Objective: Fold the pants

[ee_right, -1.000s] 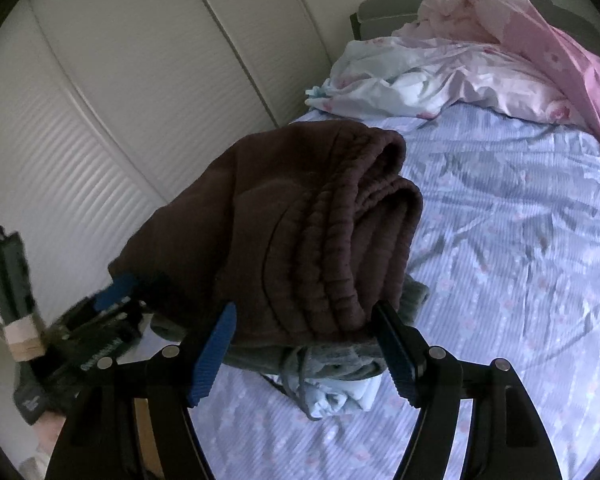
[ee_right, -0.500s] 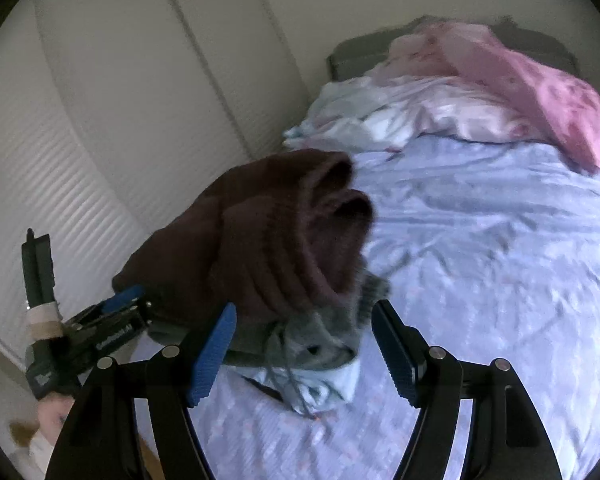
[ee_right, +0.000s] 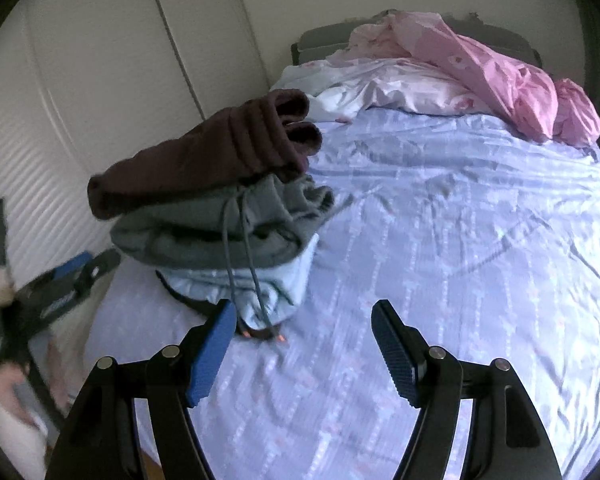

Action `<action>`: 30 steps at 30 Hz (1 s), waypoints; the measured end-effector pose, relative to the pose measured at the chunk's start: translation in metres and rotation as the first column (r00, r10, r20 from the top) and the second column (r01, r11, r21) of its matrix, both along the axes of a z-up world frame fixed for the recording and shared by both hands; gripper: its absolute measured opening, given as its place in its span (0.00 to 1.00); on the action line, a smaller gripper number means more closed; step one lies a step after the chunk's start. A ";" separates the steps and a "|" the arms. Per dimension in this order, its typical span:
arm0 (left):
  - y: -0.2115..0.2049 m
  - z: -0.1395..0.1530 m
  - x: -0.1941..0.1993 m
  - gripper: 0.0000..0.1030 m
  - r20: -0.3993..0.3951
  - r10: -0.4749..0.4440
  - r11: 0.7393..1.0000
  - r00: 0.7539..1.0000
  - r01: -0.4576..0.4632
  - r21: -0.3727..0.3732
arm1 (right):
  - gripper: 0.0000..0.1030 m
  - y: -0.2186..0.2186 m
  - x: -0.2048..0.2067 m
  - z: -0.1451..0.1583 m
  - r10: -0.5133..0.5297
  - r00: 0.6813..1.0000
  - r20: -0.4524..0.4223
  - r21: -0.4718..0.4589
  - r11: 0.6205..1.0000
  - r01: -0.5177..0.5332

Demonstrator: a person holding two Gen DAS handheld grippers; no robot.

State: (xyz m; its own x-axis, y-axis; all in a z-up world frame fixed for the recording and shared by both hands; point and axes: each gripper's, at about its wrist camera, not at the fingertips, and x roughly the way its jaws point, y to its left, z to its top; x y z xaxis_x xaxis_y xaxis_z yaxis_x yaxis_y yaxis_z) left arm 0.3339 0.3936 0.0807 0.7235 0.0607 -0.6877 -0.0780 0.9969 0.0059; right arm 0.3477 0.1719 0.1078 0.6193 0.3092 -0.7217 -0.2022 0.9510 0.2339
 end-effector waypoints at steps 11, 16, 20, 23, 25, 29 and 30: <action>-0.050 0.021 -0.048 0.85 0.002 -0.087 0.995 0.996 0.087 0.043 | 0.69 -0.030 -0.036 0.018 0.025 1.000 0.009 -0.066 0.998 -0.025; -0.061 0.020 -0.050 0.85 -0.027 -0.100 0.993 0.995 0.101 0.058 | 0.69 -0.036 -0.040 0.021 0.027 1.000 0.012 -0.067 0.997 -0.026; -0.065 0.020 -0.048 0.85 -0.043 -0.082 0.995 0.996 0.085 0.059 | 0.69 -0.040 -0.039 0.022 0.023 1.000 0.005 -0.061 0.998 -0.023; -0.067 0.020 -0.047 0.85 -0.053 -0.075 0.996 0.996 0.077 0.053 | 0.69 -0.042 -0.039 0.023 0.022 1.000 0.010 -0.070 0.997 -0.022; -0.068 0.020 -0.047 0.85 -0.059 -0.074 0.996 0.995 0.077 0.042 | 0.69 -0.044 -0.038 0.023 0.023 1.000 0.008 -0.070 0.997 -0.022; -0.074 0.021 -0.052 0.85 -0.070 -0.072 0.996 0.995 0.075 0.043 | 0.69 -0.046 -0.039 0.025 0.028 1.000 0.002 -0.074 0.997 -0.027; -0.075 0.021 -0.053 0.85 -0.073 -0.072 0.996 0.995 0.076 0.043 | 0.69 -0.046 -0.040 0.026 0.033 0.999 0.002 -0.075 0.997 -0.033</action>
State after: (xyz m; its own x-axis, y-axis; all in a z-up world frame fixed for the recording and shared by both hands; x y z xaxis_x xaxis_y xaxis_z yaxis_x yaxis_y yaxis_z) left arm 0.2807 0.3181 0.1018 0.6764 0.0413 -0.7354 -0.0019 0.9985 0.0543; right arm 0.3078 0.1255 0.1334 0.6119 0.2744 -0.7418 -0.2346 0.9586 0.1611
